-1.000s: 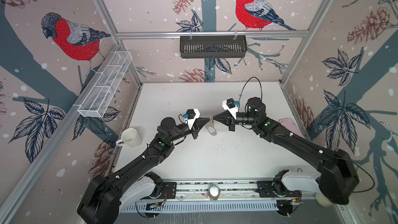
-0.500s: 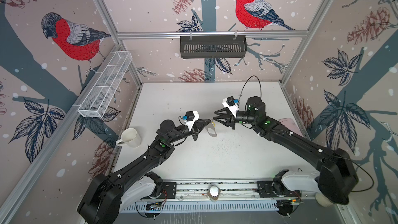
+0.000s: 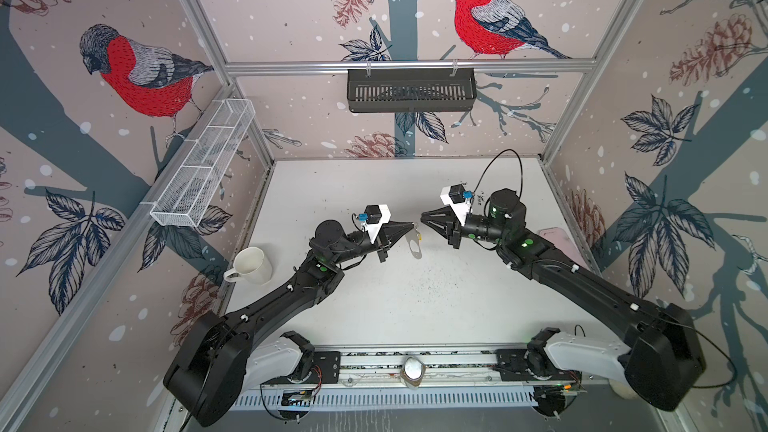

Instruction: Put the keys on the keyring

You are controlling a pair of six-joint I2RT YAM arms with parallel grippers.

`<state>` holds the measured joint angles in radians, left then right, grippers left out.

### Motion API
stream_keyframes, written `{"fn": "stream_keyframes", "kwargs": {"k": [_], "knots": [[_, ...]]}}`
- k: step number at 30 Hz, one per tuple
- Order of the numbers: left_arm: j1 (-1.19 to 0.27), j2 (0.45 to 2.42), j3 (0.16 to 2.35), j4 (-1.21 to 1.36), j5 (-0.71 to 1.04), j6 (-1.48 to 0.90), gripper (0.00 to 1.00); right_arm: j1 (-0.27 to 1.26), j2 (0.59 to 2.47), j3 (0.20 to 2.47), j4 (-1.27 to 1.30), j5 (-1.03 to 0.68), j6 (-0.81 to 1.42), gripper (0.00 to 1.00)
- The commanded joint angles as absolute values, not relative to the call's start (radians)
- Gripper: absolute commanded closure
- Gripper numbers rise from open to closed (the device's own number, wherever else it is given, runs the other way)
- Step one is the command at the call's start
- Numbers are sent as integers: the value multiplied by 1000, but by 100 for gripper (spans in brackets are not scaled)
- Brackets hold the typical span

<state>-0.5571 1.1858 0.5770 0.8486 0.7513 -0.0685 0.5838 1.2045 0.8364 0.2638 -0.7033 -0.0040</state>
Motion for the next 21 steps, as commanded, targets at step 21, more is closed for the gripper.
{"fn": "stream_keyframes", "kwargs": {"k": [21], "knots": [[-442,1380,697,1168,1124,-299,100,620,1186,822,294,-700,-105,75]]}}
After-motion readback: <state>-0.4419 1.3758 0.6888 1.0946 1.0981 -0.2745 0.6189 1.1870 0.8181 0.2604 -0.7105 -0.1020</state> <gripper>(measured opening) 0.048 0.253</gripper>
